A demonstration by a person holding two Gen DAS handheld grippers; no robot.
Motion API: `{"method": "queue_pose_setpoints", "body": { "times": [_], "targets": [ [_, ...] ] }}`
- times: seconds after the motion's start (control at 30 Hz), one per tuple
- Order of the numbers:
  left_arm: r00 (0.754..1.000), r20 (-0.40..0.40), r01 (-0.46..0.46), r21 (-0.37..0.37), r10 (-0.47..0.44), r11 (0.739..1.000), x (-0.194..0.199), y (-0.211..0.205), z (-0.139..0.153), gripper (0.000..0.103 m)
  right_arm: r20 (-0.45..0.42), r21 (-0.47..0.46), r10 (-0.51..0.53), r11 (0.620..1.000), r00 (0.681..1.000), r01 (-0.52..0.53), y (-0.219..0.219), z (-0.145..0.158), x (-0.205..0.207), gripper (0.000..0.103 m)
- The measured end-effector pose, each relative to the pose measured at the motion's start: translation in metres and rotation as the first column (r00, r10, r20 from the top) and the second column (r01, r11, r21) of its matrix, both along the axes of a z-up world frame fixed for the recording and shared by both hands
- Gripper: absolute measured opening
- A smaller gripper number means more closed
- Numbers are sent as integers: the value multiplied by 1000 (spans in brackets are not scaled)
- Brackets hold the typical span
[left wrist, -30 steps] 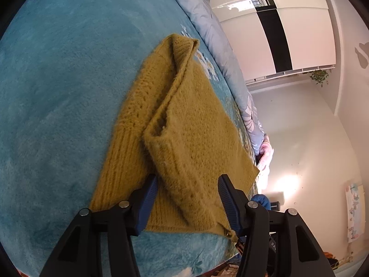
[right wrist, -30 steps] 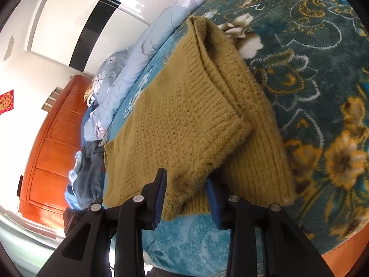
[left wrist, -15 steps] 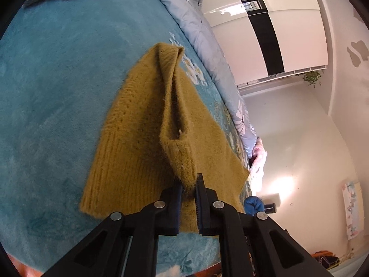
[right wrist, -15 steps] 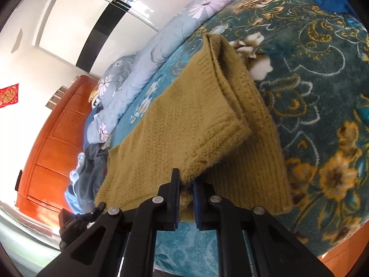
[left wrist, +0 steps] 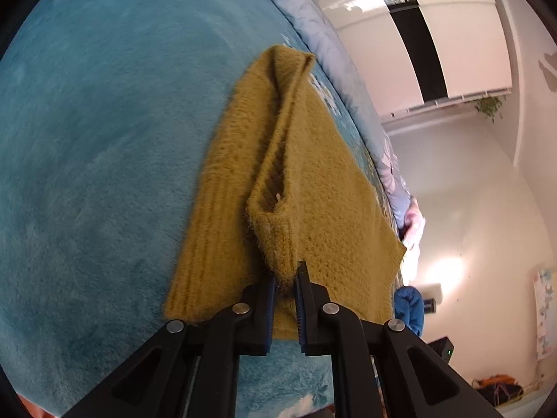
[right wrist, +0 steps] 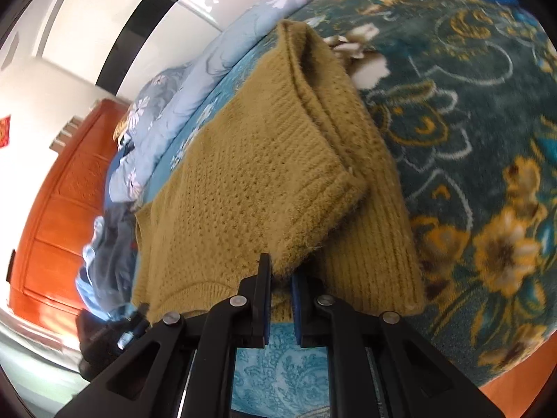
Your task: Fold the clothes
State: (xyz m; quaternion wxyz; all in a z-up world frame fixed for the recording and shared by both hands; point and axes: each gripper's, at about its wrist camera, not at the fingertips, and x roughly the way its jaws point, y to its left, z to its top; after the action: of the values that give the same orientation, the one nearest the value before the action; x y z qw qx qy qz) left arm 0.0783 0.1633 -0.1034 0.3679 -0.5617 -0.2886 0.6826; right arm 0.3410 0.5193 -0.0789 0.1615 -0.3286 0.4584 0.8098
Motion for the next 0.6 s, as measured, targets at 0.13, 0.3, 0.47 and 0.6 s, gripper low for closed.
{"method": "queue_pose_setpoints", "body": {
  "times": [0.13,0.3,0.47,0.6],
  "targets": [
    [996,-69,57,-52,-60,997,0,2,18,30,17,82,35,996,999,-36,-8,15,1,18],
    [961,-255,52,-200,-103,978,3,2,48,83,47,209,39,977,998,-48,-14,33,14,51],
    [945,-304,38,-260,-119,965,-7,5,49,101,55,241,-1,970,998,-12,-3,34,29,79],
    [963,-254,19,-271,-90,962,-25,1,30,103,53,198,-42,980,998,31,13,24,31,79]
  ]
}}
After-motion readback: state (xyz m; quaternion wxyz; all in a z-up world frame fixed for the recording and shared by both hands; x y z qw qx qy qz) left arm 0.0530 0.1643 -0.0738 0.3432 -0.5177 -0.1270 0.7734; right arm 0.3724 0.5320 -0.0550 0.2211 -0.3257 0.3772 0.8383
